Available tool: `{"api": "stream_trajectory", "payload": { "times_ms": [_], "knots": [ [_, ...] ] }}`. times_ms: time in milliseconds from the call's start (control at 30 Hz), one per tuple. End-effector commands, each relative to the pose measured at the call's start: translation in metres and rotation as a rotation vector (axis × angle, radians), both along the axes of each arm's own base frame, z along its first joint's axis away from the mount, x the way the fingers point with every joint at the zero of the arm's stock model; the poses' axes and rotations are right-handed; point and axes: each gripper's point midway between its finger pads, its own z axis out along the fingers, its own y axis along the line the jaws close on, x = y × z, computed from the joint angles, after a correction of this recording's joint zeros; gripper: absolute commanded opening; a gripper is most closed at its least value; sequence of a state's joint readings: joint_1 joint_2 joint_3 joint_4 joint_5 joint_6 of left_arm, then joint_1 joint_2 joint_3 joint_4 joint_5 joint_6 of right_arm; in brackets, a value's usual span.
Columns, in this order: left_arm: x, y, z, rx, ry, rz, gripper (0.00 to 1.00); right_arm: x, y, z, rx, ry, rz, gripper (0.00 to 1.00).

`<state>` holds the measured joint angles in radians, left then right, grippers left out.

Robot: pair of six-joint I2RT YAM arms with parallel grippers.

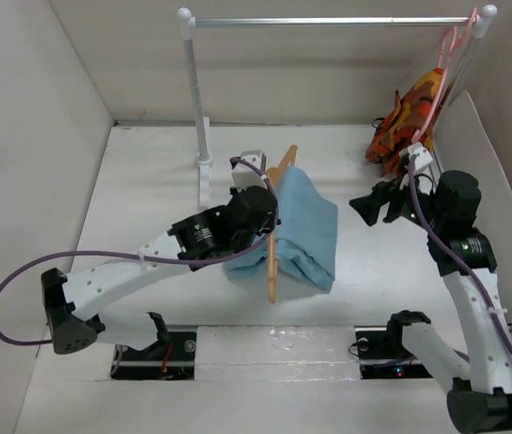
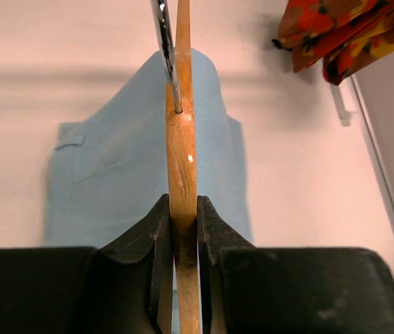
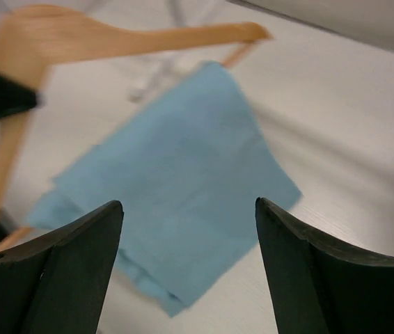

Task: Place the trousers on the hanger
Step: Place trousers on hanger, then hang the hanger with trousers onto the clothesline

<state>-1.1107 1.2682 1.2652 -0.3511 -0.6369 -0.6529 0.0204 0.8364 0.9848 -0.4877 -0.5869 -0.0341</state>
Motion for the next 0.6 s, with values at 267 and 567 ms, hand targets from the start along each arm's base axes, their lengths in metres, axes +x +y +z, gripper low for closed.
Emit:
{"api": "stream_trajectory", "payload": {
  "times_ms": [267, 567],
  "knots": [
    [0.003, -0.001, 0.167, -0.19, -0.191, -0.044, 0.0, -0.079, 0.184, 0.14, 0.43, -0.027, 0.437, 0.87],
    [0.005, -0.002, 0.179, -0.239, -0.223, -0.035, 0.0, -0.072, 0.225, 0.11, 0.484, 0.071, 0.459, 0.89]
  ]
}}
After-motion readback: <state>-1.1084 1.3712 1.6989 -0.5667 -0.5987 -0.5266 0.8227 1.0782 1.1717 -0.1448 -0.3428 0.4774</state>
